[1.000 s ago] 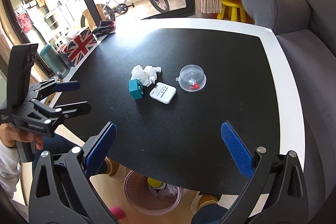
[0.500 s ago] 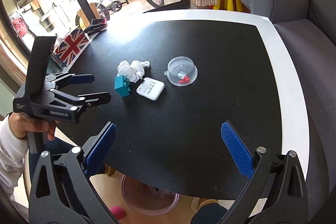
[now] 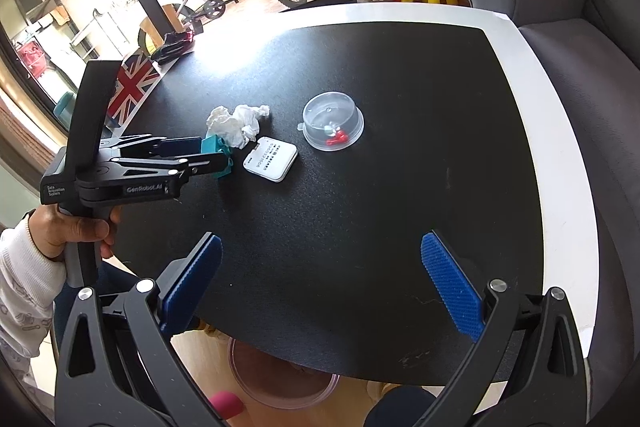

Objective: Collect trash
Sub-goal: 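Grasp the teal Lego brick with the left gripper and lift it, then grasp the clear plastic dome container with the right gripper while the left gripper holds the teal brick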

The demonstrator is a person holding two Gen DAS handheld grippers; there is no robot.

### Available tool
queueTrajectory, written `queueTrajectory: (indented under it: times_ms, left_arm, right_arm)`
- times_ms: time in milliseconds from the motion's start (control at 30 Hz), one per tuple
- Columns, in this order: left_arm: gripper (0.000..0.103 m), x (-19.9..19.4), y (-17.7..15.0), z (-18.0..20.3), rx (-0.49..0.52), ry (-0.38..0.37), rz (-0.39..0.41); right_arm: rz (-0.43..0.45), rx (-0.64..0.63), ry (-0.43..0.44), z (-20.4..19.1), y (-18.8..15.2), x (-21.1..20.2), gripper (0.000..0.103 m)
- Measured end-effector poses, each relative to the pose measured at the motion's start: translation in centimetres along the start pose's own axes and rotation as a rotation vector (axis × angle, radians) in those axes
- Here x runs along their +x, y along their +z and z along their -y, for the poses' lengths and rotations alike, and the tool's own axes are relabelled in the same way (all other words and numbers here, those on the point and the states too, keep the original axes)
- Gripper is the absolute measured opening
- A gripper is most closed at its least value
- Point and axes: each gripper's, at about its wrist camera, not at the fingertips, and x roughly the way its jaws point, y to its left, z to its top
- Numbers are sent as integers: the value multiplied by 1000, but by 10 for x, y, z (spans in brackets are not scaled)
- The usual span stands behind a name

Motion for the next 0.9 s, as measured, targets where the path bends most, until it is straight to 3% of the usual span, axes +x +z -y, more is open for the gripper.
queueTrajectory:
  times_ms: [100, 533, 900]
  left_arm:
    - [38, 2, -1, 0, -3, -6, -6]
    - [37, -15, -6, 2, 9, -24, 21]
    - [37, -38, -6, -4, 2, -9, 46]
  right_arm:
    - [-2, 0, 3, 0, 0, 1, 98]
    - [1, -14, -1, -4, 7, 3, 98]
    - [-11, -57, -15, -13, 34, 21, 98]
